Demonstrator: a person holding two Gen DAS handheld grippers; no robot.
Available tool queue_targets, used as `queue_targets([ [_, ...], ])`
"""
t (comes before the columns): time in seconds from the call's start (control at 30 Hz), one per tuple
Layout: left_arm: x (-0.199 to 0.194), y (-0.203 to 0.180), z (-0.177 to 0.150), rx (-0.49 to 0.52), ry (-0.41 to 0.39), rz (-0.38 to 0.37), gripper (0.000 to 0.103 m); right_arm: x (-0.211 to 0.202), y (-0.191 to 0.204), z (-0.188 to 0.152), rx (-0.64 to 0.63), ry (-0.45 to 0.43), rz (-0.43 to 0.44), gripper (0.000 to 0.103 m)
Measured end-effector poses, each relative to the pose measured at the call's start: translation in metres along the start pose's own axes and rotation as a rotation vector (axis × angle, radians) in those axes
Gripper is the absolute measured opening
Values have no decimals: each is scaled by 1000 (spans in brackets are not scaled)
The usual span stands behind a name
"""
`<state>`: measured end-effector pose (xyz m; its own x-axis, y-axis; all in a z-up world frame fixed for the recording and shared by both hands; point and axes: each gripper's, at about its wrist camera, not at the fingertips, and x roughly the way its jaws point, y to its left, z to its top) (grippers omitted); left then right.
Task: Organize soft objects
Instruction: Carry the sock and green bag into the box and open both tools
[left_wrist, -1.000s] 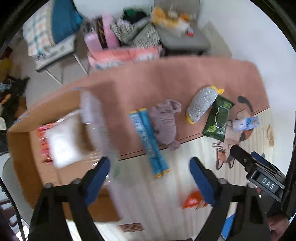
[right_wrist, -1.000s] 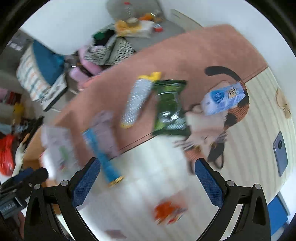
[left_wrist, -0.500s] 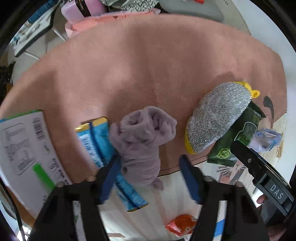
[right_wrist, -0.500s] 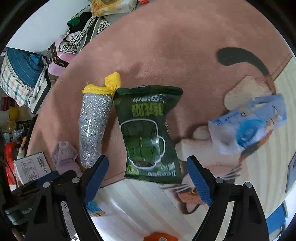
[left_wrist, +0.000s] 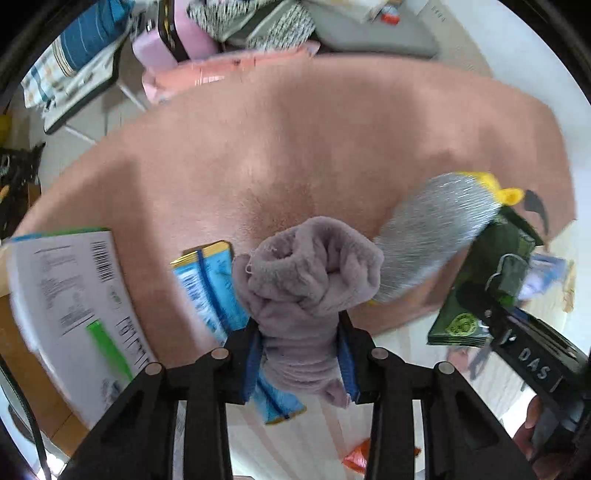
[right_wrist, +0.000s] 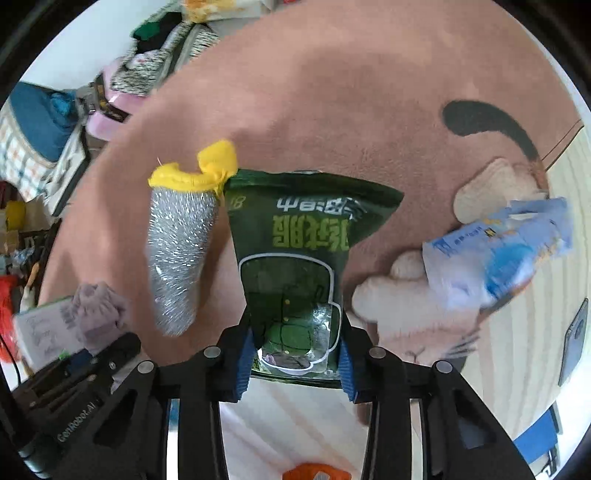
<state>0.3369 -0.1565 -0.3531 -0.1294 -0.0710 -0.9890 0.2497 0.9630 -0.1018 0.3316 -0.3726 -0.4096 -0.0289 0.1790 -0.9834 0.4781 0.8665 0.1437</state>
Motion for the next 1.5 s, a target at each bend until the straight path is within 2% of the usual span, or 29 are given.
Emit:
queue_targets([
  [0.2, -70, 30, -67, 5, -139, -70, 32, -56, 45, -53, -114, -53, 107, 40],
  [0.3, -108, 59, -97, -9, -198, -77, 33, -80, 88, -88, -187, -67, 150, 40],
  [0.43, -138, 120, -138, -74, -231, -63, 33, -97, 146, -140, -301, -51, 209, 40],
  [0.5, -145, 153, -145, -114, -231, -41, 33, -101, 173, -169, -350, -42, 227, 40],
  [0.63, -141, 239, -148, -221, -210, 15, 33, -89, 233, -216, -438, 5, 249, 40],
  [0.8, -118, 314, -134, -307, -153, 59, 33, -44, 299, -246, -489, 63, 194, 40],
  [1.07, -74, 356, -92, -314, -73, 61, 33, 26, 346, -263, -504, 147, 67, 40],
  [1.33, -43, 369, -72, -309, 5, 61, 37, 46, 366, -270, -534, 181, -13, 41],
  [1.37, -39, 371, -71, -319, 24, 50, 37, 49, 372, -271, -542, 182, -31, 44],
  [1.4, -36, 372, -70, -323, 37, 40, 38, 49, 375, -265, -543, 185, -39, 60],
  [1.43, -34, 373, -70, -330, 49, 26, 41, 50, 376, -265, -542, 187, -36, 70],
  [1.47, -34, 374, -69, -337, 47, 14, 48, 50, 377, -265, -536, 189, -22, 84],
  [1.5, -35, 374, -69, -339, 39, 5, 57, 49, 378, -266, -533, 190, -15, 86],
])
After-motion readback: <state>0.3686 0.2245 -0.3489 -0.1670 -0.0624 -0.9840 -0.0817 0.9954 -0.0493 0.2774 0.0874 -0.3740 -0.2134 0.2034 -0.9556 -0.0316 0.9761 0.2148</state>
